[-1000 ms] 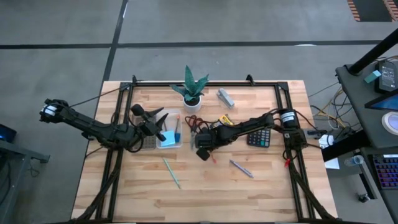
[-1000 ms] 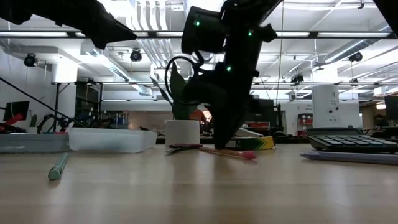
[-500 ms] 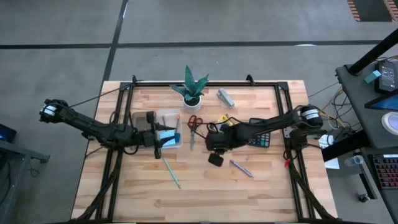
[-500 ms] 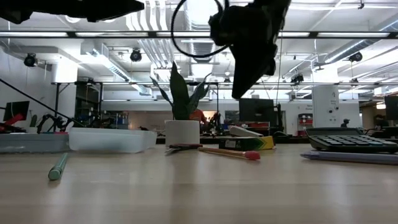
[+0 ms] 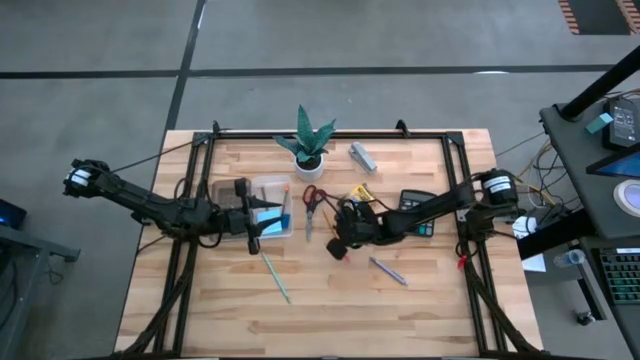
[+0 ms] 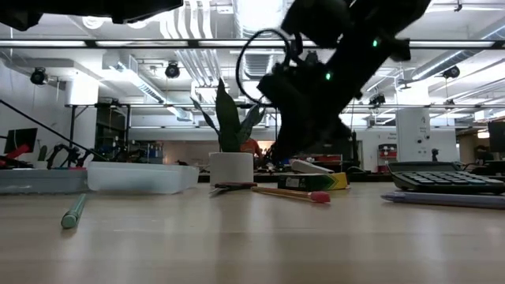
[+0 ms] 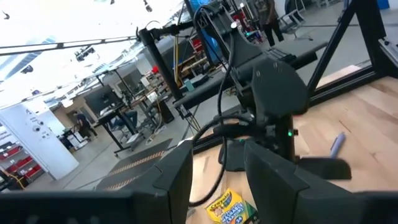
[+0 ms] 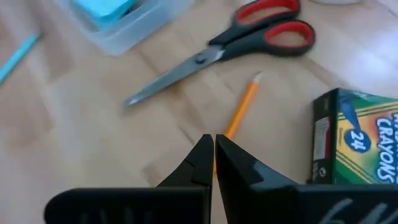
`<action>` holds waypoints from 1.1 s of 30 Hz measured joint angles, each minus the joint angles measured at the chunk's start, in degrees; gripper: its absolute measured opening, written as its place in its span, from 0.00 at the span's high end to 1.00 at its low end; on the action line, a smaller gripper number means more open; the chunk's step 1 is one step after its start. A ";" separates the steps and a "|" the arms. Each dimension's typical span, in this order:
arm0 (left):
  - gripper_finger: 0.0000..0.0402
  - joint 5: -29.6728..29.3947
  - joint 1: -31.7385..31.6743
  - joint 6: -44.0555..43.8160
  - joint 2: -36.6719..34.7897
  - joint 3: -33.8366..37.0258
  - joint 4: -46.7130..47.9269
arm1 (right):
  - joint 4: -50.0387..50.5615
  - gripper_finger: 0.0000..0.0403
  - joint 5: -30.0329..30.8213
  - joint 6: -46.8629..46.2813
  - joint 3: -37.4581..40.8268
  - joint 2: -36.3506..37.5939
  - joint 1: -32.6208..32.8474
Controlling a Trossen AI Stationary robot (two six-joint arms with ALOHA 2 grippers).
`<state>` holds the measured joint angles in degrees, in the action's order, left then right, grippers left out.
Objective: Pack school essentials
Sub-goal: Put the orange pencil into the white and black box
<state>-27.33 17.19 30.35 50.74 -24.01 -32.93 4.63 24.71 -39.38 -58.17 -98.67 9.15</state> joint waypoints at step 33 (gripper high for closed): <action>0.68 -0.26 -1.18 0.02 0.00 0.20 -0.04 | 7.00 0.90 -5.64 0.97 -8.25 -14.17 -2.80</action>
<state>-27.59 16.01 30.37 50.74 -23.81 -32.97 11.63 19.06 -38.41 -66.41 -112.84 6.35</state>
